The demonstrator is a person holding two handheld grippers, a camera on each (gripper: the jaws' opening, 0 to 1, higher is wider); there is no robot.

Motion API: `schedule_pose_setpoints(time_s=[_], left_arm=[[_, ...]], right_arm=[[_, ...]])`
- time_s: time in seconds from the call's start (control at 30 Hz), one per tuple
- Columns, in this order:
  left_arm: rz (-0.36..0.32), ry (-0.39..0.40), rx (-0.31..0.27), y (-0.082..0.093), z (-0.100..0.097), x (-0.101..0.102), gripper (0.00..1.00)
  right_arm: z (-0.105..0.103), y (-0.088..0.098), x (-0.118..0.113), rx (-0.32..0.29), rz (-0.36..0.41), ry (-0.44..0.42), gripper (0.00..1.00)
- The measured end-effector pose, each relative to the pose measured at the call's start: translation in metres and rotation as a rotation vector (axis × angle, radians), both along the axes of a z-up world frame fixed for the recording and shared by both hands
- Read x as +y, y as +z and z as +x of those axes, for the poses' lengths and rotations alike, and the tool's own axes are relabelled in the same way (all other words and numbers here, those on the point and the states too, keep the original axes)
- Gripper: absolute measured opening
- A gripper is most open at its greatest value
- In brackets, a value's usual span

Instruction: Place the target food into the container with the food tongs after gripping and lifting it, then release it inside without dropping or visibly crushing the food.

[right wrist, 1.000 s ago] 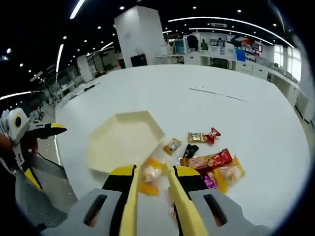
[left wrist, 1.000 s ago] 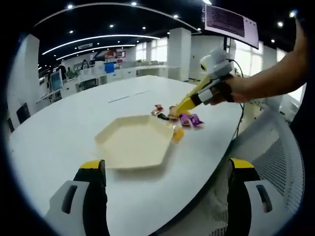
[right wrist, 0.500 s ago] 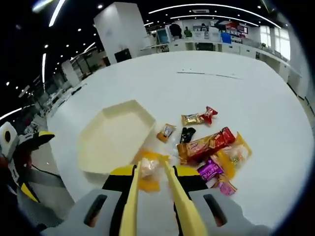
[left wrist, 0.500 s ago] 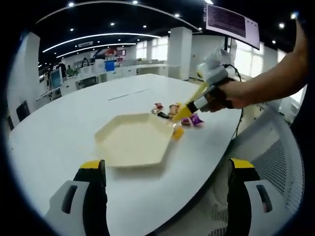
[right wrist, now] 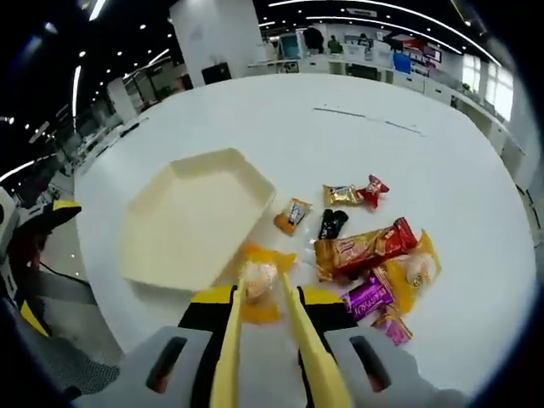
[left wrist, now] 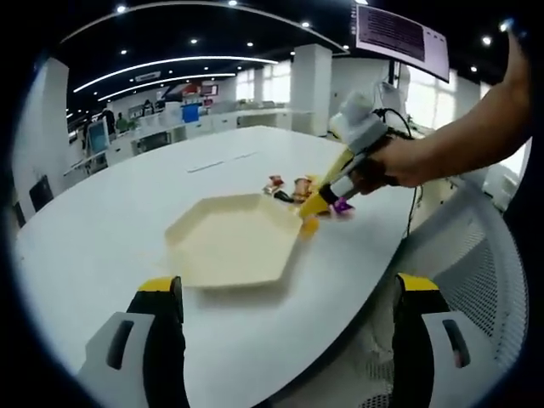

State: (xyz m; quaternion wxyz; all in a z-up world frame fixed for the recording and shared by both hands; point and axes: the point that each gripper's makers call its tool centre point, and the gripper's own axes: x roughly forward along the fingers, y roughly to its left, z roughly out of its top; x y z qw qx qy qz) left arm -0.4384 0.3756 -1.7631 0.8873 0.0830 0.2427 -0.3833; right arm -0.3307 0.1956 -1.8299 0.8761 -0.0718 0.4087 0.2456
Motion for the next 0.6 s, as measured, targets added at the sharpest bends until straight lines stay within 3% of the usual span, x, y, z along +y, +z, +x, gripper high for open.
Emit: schedule_pose_setpoints(time_s=[0.07,0.2,0.27,0.37,0.5,0.6], left_arm=[[-0.002,0.001,0.001,0.000,0.000,0.000,0.99],[0.001,0.001,-0.003,0.000,0.000,0.001,0.99],[-0.001,0.005,-0.004,0.001,0.001,0.001,0.99],[-0.002,0.009,-0.005,0.001,0.002,0.002,0.99],[-0.001,0.011,-0.005,0.001,0.002,0.002,0.98],[-0.003,0.014,0.000,0.001,0.002,0.003,0.98]], right_arm=[[0.002,0.002,-0.008,0.001,-0.022,0.015,0.26],[0.007,0.012,-0.020,-0.002,0.008,0.007,0.26],[0.008,0.015,-0.015,-0.005,0.030,0.027,0.26],[0.009,0.013,-0.008,-0.006,0.002,0.076,0.27],[0.007,0.006,0.007,0.029,0.012,0.115,0.27],[0.005,-0.002,0.010,0.036,-0.044,0.156,0.28]])
